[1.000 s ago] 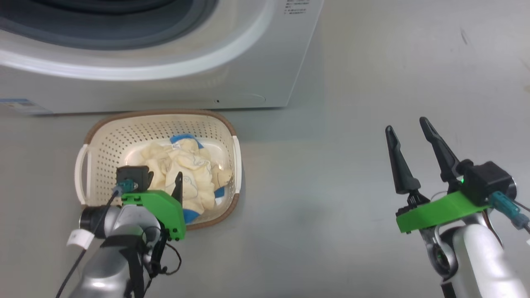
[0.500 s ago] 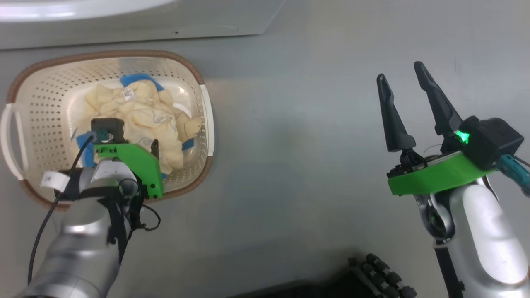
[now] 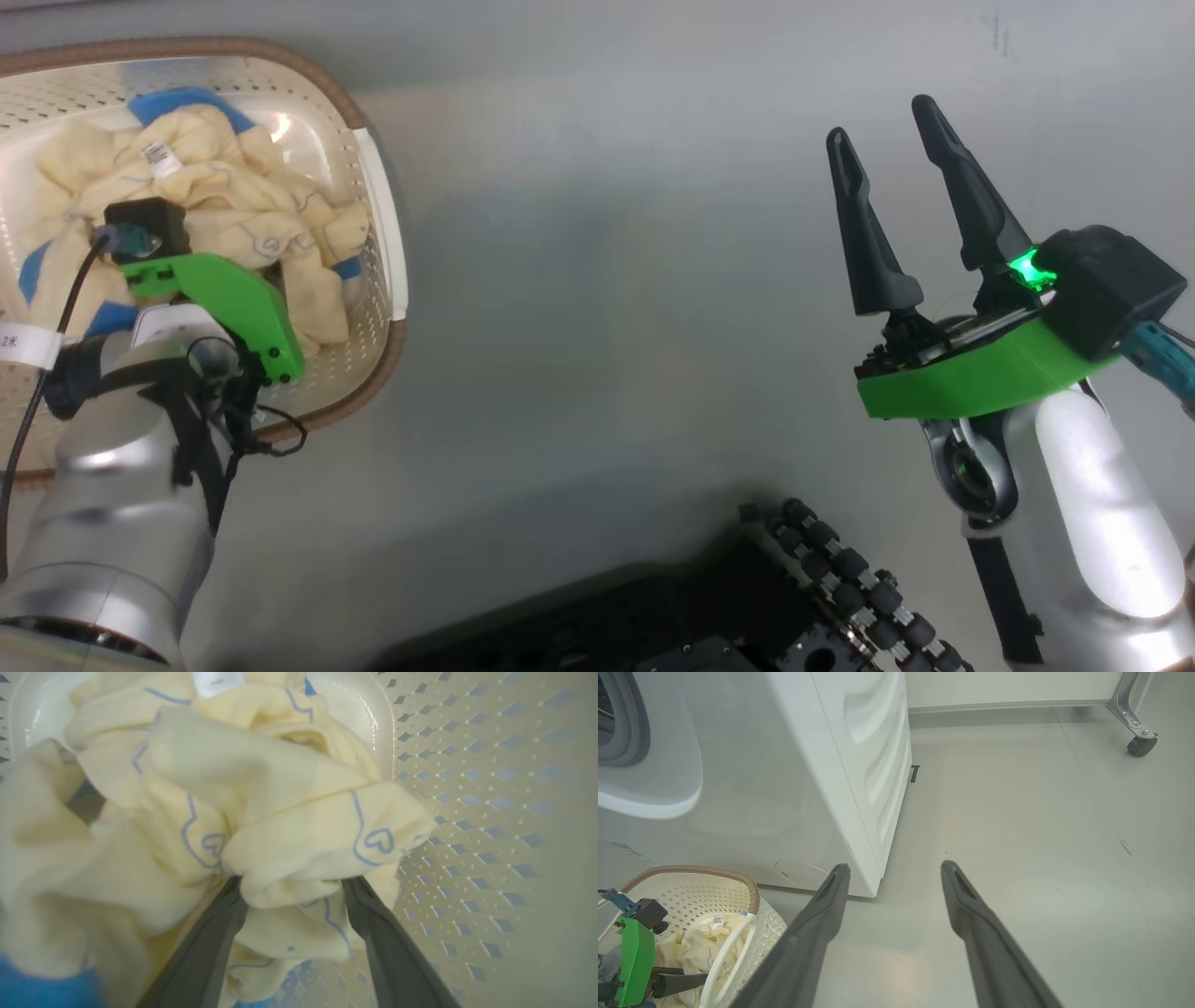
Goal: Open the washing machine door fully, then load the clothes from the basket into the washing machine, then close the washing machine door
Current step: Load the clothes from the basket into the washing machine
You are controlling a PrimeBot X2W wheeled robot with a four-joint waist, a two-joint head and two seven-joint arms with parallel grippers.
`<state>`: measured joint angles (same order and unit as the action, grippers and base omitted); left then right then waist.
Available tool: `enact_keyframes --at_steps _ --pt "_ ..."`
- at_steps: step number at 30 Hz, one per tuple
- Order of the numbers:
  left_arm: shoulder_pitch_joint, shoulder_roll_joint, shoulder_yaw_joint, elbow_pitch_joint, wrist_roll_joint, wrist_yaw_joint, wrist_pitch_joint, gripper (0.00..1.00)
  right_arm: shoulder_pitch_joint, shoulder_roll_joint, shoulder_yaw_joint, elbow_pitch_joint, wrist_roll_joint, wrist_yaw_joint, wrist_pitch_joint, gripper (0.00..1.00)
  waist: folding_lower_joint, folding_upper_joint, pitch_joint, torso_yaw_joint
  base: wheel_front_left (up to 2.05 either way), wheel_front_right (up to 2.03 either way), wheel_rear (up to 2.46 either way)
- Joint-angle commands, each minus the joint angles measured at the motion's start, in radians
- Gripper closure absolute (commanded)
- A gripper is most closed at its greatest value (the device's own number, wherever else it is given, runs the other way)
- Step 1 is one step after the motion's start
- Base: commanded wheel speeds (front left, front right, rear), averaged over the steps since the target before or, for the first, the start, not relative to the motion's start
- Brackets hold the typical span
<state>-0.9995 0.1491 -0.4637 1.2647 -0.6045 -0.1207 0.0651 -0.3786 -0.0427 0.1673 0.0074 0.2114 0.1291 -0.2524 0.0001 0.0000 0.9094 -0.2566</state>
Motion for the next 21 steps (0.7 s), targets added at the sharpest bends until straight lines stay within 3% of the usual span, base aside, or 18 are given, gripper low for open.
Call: enact_keyframes --at_steps 1,4,5,6,7,14,21 --pt "0.003 0.040 0.021 0.003 -0.009 0.023 0.003 0.00 0.018 -0.008 0.021 -0.031 0.010 0.002 -0.009 0.00 -0.0001 0.0000 0.022 -0.020 0.00 0.00 0.00" --pt "-0.010 0.048 0.024 0.010 -0.010 0.057 -0.010 0.00 0.016 -0.008 0.024 -0.031 0.018 0.002 -0.009 0.00 -0.0001 0.0000 0.030 -0.029 0.00 0.00 0.00" --pt "-0.014 0.050 0.023 0.011 -0.008 0.069 -0.019 0.16 0.016 -0.008 0.024 -0.030 0.019 0.002 -0.009 0.00 -0.0001 0.0000 0.032 -0.030 0.00 0.00 0.00" --pt "-0.016 0.051 0.022 0.013 -0.005 0.083 -0.027 0.69 0.016 -0.008 0.023 -0.030 0.020 0.002 -0.009 0.00 -0.0001 0.0000 0.032 -0.031 0.00 0.00 0.00" --pt "-0.016 0.050 0.020 0.015 -0.004 0.089 -0.026 1.00 0.016 -0.008 0.022 -0.029 0.021 0.002 -0.009 0.00 -0.0001 0.0000 0.031 -0.031 0.00 0.00 0.00" --pt "0.000 0.039 0.016 0.020 -0.011 0.091 -0.040 1.00 0.016 -0.008 0.008 -0.025 0.033 0.002 -0.009 0.00 -0.0001 0.0000 0.011 -0.012 0.00 0.00 0.00" --pt "0.026 0.018 -0.009 0.022 0.009 0.095 -0.153 1.00 0.041 -0.008 -0.034 0.000 0.006 0.002 -0.009 0.00 -0.0001 0.0000 -0.043 0.026 0.00 0.00 0.00"
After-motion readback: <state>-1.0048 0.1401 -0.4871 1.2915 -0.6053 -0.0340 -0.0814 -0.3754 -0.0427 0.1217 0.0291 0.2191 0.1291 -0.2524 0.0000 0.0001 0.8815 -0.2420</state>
